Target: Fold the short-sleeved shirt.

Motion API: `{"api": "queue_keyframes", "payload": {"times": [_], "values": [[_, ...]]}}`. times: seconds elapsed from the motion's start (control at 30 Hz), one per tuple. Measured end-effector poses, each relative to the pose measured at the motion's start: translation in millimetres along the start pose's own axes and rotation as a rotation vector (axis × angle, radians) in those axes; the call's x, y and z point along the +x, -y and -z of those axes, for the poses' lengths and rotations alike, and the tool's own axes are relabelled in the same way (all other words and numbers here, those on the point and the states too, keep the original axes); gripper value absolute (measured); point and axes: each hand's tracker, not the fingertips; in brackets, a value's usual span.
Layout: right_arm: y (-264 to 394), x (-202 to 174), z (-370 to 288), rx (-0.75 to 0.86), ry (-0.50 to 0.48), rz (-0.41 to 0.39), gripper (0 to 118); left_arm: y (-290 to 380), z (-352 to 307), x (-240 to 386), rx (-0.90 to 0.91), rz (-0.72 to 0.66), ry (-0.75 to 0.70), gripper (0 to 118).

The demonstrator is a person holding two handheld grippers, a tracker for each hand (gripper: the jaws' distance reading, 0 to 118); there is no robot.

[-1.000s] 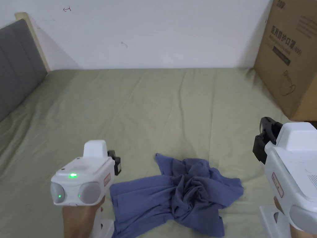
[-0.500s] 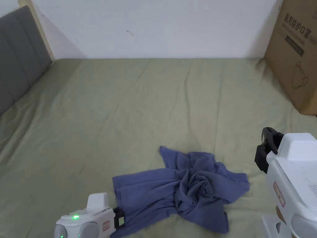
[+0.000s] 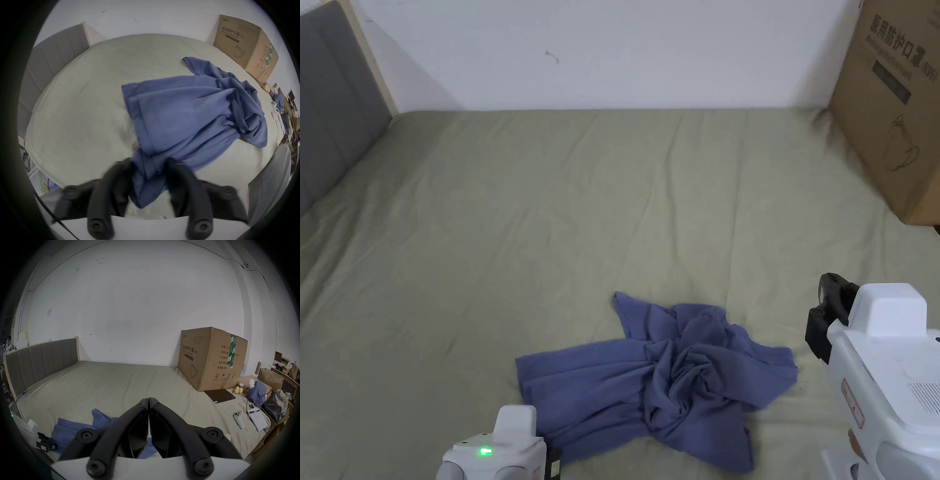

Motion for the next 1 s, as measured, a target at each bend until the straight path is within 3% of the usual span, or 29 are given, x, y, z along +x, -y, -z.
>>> {"api": "queue_keyframes", "payload": {"times": [0.03, 0.17, 0.2, 0.3, 0.33, 0.53, 0.63, 0.67, 0.73, 0.77, 0.87, 0.93, 1.0], "values": [[3, 2, 4, -0.017, 0.001, 0.001, 0, -2, -2, 4, 0.017, 0.026, 0.016, 12], [18, 12, 32, -0.153, -0.004, 0.044, 3, -5, -12, -1, 0.029, -0.006, 0.078, 7], [23, 15, 44, -0.215, 0.003, 0.046, 16, -7, -19, -5, 0.047, -0.037, 0.113, 7], [44, 24, 84, -0.403, -0.031, 0.085, 84, -15, -20, -26, 0.096, -0.108, 0.156, 7], [54, 27, 98, -0.443, -0.051, 0.111, 91, -17, -24, -30, 0.110, -0.130, 0.173, 7], [99, 28, 165, -0.683, -0.062, 0.103, 89, -35, -35, -30, 0.149, -0.170, 0.215, 7], [111, 19, 182, -0.766, -0.052, 0.077, 78, -35, -29, -28, 0.152, -0.168, 0.214, 7], [115, 18, 185, -0.783, -0.058, 0.078, 69, -35, -27, -28, 0.149, -0.170, 0.216, 7], [115, 13, 183, -0.812, -0.071, 0.085, 64, -35, -24, -30, 0.146, -0.175, 0.218, 7], [115, 11, 181, -0.811, -0.095, 0.096, 53, -35, -25, -32, 0.147, -0.178, 0.220, 7], [108, 5, 169, -0.772, -0.153, 0.068, 5, -36, -23, -36, 0.146, -0.191, 0.231, 7], [97, 2, 158, -0.746, -0.123, 0.056, 5, -36, -29, -35, 0.149, -0.203, 0.244, 7], [83, 13, 145, -0.671, -0.125, 0.107, 4, -38, -32, -38, 0.166, -0.229, 0.265, 7]]}}
